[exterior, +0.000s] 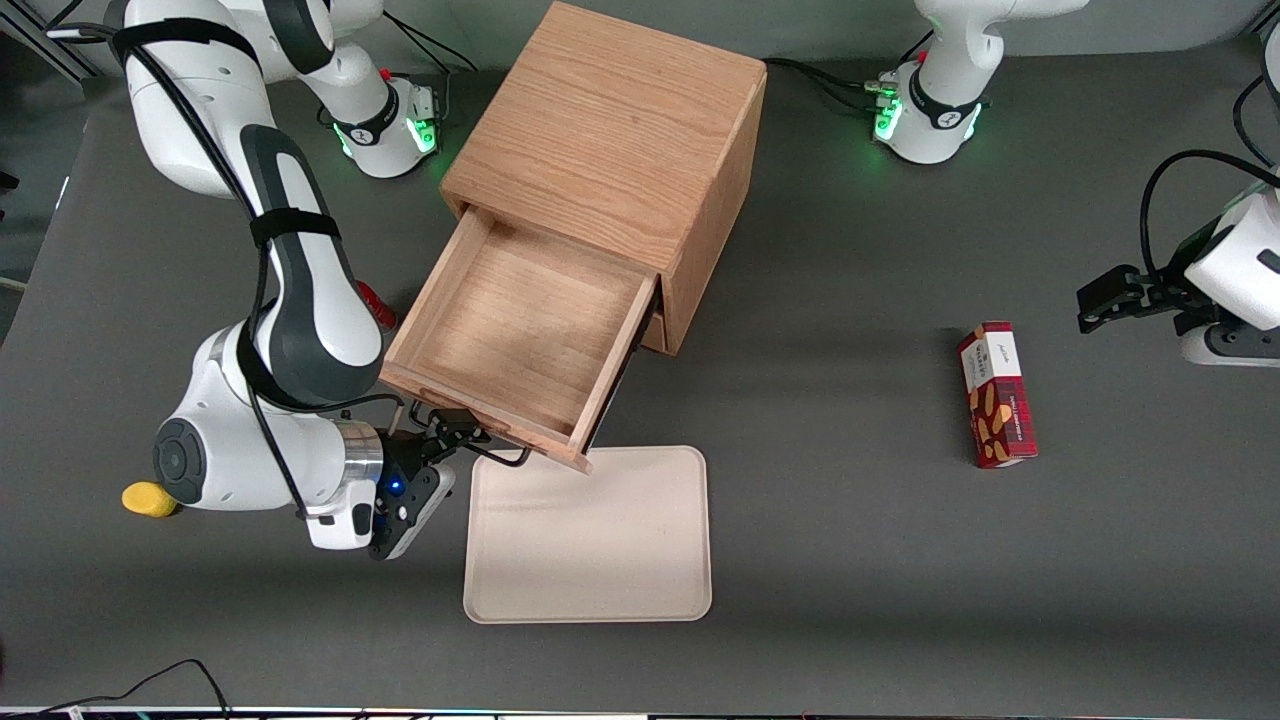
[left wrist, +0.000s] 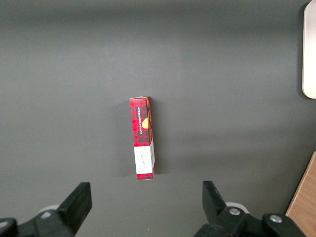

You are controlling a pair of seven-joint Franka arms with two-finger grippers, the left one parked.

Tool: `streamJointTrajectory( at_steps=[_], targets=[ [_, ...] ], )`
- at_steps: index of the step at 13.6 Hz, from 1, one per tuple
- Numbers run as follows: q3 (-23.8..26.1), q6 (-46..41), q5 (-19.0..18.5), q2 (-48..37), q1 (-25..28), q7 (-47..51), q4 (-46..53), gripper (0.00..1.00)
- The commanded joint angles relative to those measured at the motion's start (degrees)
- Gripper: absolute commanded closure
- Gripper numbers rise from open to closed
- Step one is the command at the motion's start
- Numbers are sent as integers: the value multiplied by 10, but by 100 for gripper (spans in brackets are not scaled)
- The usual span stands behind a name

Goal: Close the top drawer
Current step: 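Lower the right gripper against the drawer front beside the black handle, then push the drawer front with the right gripper into the cabinet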

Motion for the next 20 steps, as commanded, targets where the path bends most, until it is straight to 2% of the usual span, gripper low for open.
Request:
streamJointTrajectory(
  at_steps=[1,3,7,12,20],
  targets=[
    [-2,-3,5,-23,4,9,-31,0],
    [-2,-2,-2,-23,4,-10,-28,0],
    [1,1,-79,-22,9,-57,-9,0],
    [25,0,-69,-27,8,-48,-16,0],
    [35,1,-66,-48,8,-17,-56,0]
  ],
)
